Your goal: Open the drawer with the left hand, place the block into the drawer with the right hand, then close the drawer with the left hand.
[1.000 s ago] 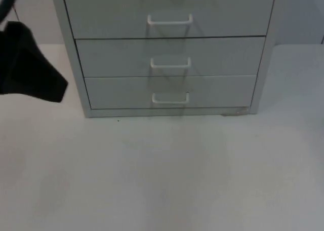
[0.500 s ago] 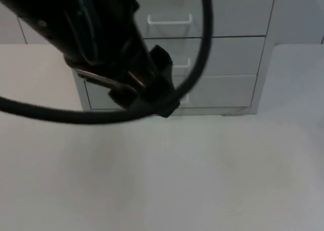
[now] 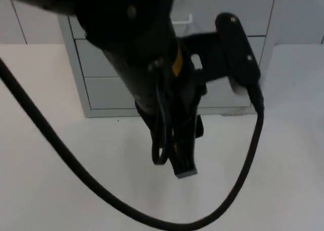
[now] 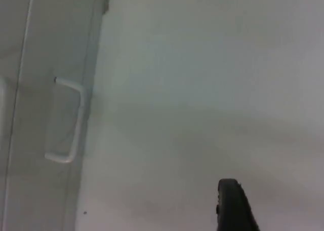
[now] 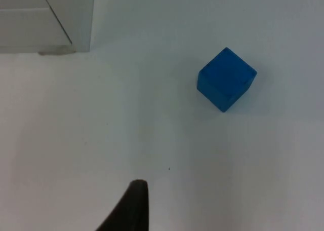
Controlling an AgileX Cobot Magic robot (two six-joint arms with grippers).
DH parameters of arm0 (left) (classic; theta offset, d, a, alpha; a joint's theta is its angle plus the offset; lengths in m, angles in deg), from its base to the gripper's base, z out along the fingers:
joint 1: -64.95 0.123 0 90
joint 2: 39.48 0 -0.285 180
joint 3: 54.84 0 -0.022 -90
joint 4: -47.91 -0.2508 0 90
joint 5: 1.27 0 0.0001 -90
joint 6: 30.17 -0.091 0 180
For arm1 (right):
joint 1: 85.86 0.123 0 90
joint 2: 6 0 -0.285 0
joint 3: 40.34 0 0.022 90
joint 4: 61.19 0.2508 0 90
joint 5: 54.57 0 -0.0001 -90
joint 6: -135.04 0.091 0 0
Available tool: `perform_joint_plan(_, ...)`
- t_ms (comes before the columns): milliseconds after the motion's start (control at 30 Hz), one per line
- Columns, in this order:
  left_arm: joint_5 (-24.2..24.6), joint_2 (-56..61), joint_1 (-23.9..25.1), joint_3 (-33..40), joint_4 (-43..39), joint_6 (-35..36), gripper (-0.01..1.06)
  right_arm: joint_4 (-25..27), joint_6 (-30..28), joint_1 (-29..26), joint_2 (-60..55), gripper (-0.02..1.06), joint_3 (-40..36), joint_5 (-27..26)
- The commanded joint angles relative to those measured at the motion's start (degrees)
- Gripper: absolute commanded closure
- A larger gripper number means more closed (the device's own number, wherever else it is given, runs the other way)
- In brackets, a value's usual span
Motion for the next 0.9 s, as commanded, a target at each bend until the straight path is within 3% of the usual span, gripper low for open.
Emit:
perform_joint_plan(0, -1.3, -2.4, -0.8, -0.3, -10.0, 7.9, 0.60, -0.2, -0.3, -0.2, 0.0, -0.01, 0.3, -0.9)
perform_joint_plan(100, -3.3, -7.6, -1.0, -0.3, -24.2, 17.9, 0.60, -0.2, -0.3, -0.2, 0.0, -0.01, 0.3, -1.1)
perform_joint_plan(267, -6.9, -11.9, -0.9, -0.3, -37.3, 26.3, 0.60, -0.2, -0.2, -0.2, 0.0, -0.01, 0.3, -1.4)
perform_joint_plan(300, -6.9, -11.9, -0.9, -0.3, -37.3, 26.3, 0.60, -0.2, -0.2, -0.2, 0.0, -0.01, 0.3, -1.4)
perform_joint_plan(500, -4.4, -16.3, -0.9, -0.3, -58.4, 42.6, 0.60, -0.2, -0.2, -0.2, 0.0, -0.01, 0.2, -1.9)
perform_joint_plan(700, -3.9, -18.5, 1.3, -0.3, -68.6, 53.3, 0.57, -0.2, 0.1, -0.2, 0.0, -0.01, -1.1, -3.0)
perform_joint_plan(867, -5.8, -18.5, 4.6, -0.3, -70.8, 56.5, 0.49, -0.2, 0.1, -0.2, 0.0, -0.01, -1.4, -2.6)
